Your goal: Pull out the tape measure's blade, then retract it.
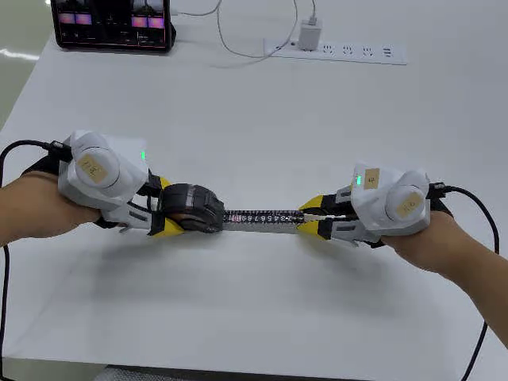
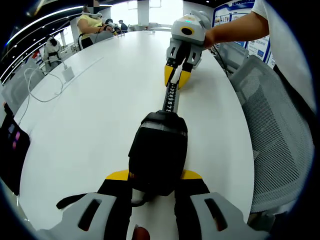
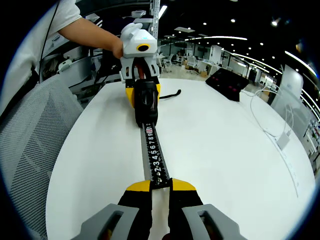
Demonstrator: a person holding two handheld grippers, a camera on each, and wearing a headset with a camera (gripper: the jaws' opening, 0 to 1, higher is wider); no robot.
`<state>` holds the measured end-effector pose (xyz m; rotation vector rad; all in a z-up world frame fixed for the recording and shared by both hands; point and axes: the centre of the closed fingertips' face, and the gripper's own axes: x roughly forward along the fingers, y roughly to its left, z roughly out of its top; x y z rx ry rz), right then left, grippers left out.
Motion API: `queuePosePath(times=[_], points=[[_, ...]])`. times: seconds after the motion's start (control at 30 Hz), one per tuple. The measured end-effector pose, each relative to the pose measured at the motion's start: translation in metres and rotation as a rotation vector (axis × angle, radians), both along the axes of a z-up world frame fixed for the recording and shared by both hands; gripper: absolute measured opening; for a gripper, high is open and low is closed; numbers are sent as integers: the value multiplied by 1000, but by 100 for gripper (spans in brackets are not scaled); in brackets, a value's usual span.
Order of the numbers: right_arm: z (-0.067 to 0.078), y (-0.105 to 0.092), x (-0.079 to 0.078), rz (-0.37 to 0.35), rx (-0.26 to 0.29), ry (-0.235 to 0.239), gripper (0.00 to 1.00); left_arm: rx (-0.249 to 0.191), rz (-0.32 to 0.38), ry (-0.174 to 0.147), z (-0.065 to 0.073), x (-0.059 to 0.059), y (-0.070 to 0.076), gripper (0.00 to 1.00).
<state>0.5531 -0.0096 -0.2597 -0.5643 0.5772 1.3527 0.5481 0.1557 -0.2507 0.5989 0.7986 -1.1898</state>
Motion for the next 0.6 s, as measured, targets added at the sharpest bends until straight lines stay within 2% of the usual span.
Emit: queuePosePath(times=[0.6], points=[[-1,-17,0,-25,-17,-4,7,7,-6,-4,-1,0,-1,28]])
